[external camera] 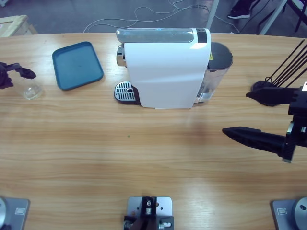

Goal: Pour coffee

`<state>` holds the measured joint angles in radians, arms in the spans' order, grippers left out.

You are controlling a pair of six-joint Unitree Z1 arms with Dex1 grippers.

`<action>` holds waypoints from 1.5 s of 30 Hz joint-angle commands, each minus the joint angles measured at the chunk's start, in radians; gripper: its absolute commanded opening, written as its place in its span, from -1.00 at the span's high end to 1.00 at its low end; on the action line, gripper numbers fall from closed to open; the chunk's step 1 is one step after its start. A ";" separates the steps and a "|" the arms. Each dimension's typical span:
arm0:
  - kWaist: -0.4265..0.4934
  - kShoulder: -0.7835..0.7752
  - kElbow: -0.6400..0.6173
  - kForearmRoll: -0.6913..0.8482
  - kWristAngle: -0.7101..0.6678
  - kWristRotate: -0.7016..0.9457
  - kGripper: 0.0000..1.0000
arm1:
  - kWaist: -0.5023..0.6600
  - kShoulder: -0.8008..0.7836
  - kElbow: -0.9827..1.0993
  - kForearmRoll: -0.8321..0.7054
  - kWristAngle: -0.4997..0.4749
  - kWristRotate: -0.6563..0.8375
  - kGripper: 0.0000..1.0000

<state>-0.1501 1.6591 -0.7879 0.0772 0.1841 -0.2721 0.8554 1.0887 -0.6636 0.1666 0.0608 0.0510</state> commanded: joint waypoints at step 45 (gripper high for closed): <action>-0.119 0.306 -0.227 -0.142 -0.327 0.171 0.45 | -0.007 -0.075 0.008 0.062 -0.053 0.003 -1.00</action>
<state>-0.2341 1.8779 -1.0028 -0.0481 -0.1813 -0.1119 0.8553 1.0376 -0.6560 0.2122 0.0326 0.0548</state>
